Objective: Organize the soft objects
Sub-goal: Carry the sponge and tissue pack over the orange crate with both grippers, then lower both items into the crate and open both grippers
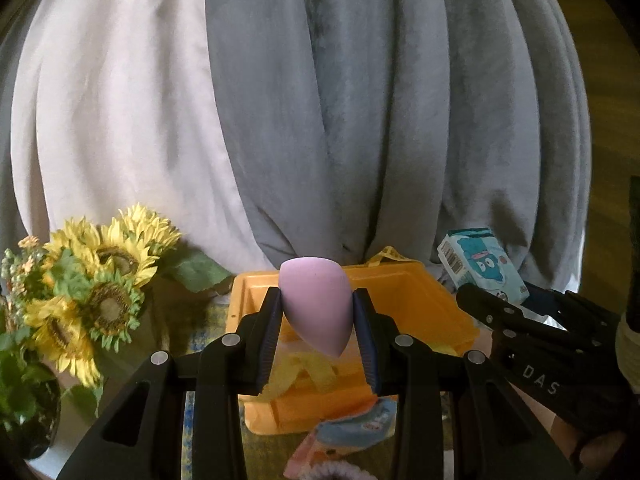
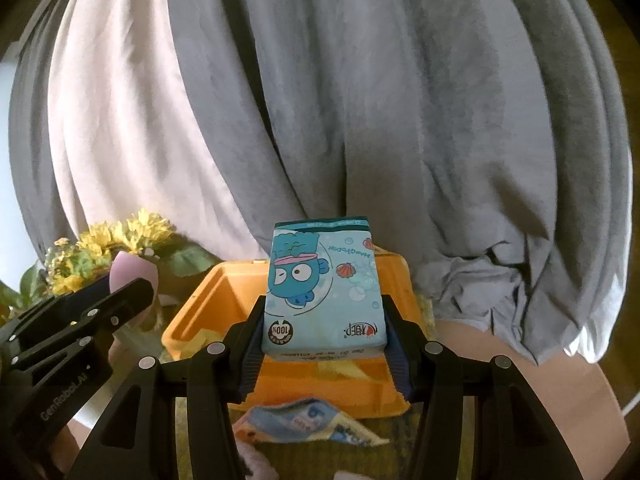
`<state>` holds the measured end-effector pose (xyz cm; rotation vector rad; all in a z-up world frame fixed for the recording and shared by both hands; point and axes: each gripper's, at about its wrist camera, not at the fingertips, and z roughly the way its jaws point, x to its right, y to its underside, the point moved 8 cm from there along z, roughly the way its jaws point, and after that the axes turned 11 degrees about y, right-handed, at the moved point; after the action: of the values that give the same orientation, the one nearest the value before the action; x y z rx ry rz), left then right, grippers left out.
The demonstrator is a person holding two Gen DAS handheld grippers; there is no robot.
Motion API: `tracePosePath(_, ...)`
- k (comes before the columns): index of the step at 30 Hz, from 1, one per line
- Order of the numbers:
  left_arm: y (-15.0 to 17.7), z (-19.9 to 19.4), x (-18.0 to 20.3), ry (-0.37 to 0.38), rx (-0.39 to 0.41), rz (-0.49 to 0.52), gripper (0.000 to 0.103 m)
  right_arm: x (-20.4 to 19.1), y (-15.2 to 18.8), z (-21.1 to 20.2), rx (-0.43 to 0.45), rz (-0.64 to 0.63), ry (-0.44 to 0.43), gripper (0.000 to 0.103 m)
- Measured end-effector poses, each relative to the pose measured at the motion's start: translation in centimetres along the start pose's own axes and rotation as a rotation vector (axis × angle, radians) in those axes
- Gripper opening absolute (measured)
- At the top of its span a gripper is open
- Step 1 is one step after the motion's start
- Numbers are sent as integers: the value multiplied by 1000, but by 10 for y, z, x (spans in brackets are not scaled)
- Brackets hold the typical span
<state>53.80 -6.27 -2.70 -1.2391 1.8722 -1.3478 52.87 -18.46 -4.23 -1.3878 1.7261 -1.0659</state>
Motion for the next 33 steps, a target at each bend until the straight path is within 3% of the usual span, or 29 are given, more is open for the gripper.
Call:
tracePosePath(8, -1, 43, -18, -37, -29, 29, 35, -7, -5, 48, -49, -22, -3, 53)
tracePosePath(18, 24, 101, -37, -30, -149, 29, 36, -7, 21, 110, -229, -14, -17, 53)
tracePosePath(26, 41, 128, -39, 3, -230, 33, 38, -7, 39, 136, -334, -5, -24, 54)
tracePosePath(30, 44, 131, -37, 1, -238, 53, 56, -5, 40, 139, -330, -16, -4, 56)
tracePosePath(33, 44, 128, -35, 6, -233, 54, 57, -2, 39, 139, -323, -16, 5, 58)
